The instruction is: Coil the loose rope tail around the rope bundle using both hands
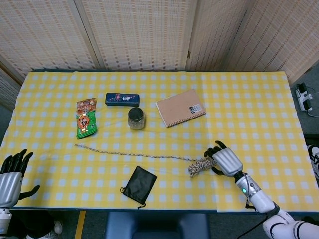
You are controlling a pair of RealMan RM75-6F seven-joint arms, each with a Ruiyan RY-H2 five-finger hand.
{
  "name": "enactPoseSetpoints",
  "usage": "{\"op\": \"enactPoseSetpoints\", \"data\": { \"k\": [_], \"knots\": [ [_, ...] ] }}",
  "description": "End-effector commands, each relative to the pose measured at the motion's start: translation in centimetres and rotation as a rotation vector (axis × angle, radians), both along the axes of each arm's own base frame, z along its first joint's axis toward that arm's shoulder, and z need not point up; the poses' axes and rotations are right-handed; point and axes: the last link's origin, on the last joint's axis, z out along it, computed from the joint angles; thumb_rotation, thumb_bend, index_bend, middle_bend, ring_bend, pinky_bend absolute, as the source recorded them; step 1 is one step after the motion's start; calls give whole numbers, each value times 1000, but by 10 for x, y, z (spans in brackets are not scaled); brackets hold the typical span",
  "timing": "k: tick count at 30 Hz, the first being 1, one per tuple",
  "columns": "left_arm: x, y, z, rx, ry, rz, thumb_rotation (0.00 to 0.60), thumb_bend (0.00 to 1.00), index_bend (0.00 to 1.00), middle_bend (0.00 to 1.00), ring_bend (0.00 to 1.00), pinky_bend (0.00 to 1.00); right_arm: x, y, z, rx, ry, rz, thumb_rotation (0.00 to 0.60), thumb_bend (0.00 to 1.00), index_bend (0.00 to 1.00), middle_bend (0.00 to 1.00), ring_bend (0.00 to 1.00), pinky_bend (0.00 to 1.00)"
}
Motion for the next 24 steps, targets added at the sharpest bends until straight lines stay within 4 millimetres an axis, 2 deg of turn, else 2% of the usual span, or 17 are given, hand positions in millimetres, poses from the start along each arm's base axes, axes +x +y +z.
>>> {"op": "enactPoseSetpoints", "data": {
  "k": [1, 5, 10, 15, 24],
  "knots": [
    [0, 0, -1, -3, 0, 0, 600, 203, 0, 0, 0, 0, 0, 0, -1, 4, 2, 2, 600, 325, 385, 366, 339, 128],
    [0, 1, -1, -5, -1, 2, 600, 204, 0, 0, 0, 0, 1, -1, -4, 6, 4, 5, 600, 325, 413, 386, 358, 130],
    [-1, 2, -1, -6, -1, 4, 600, 203, 0, 0, 0, 0, 1, -4, -5, 11, 5, 1, 600, 332, 470, 424, 393, 183],
    [-1, 3, -1, -8, -2, -1, 600, 204, 0, 0, 0, 0, 4, -7, -7, 11, 0, 16, 600, 415, 546, 478, 445, 350],
    [9, 17, 0, -14, 1, -80, 600, 204, 0, 0, 23, 0, 7, -11, -3, 9, -13, 41, 600, 513, 662, 565, 533, 440]
  ]
}}
